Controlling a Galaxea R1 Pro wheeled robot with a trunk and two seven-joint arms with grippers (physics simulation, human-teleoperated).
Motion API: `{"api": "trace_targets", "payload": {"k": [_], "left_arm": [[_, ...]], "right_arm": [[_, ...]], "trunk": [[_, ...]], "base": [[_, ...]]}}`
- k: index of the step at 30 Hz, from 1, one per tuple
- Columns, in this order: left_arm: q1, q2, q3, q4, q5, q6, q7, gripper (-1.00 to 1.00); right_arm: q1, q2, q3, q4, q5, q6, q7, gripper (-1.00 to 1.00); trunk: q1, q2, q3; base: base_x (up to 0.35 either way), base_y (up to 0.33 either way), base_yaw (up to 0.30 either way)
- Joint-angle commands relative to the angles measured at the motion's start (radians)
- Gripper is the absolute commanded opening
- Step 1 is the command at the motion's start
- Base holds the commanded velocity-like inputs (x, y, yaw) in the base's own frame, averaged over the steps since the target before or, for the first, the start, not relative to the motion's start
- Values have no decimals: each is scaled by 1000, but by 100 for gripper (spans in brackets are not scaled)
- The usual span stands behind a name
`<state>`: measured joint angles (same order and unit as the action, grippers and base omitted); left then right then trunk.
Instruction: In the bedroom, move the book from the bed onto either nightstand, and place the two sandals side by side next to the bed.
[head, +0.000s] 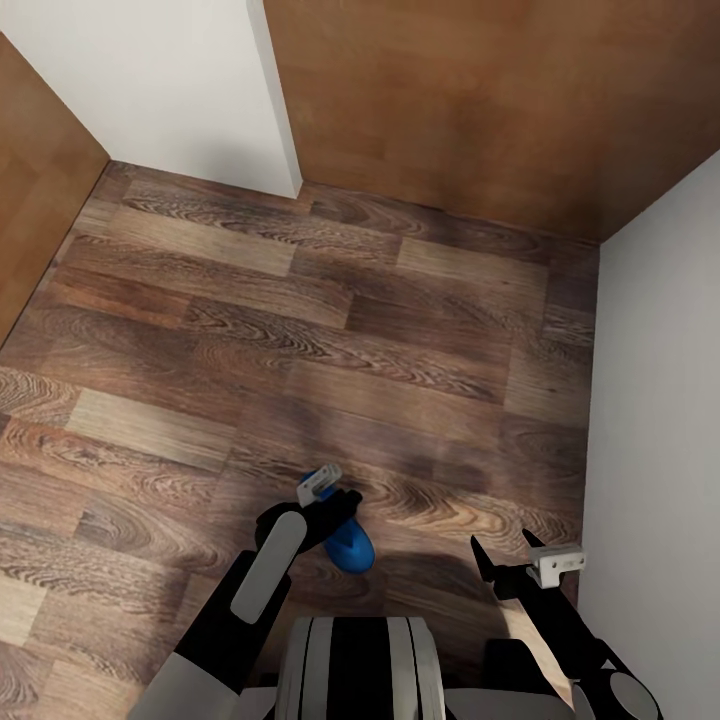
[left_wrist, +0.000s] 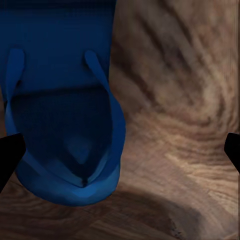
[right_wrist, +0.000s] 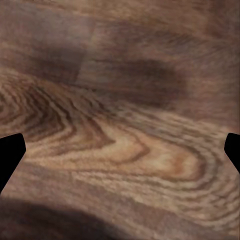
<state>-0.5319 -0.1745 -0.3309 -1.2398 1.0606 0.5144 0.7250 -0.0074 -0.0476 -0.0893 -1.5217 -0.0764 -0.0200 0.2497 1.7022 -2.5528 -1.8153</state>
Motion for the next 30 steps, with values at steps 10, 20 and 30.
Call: {"api": "trace_targets", "payload": {"k": [10,20,30], "left_arm": [[0,0,-1,-1,7,1,7,100],[0,0,0,-21,4,-69,17,100],[0,0,1,-62,1,-89,22,100]], "right_arm": [[0,0,-1,0,-8,-1,6,100],[0,0,-1,1,-8,-1,6,100],[0,0,-1,2,-8,-1,6,100]], "trunk": [[0,0,0],[0,0,0],[0,0,0]], "base": [[4,1,0],[0,0,0],[0,0,0]]}}
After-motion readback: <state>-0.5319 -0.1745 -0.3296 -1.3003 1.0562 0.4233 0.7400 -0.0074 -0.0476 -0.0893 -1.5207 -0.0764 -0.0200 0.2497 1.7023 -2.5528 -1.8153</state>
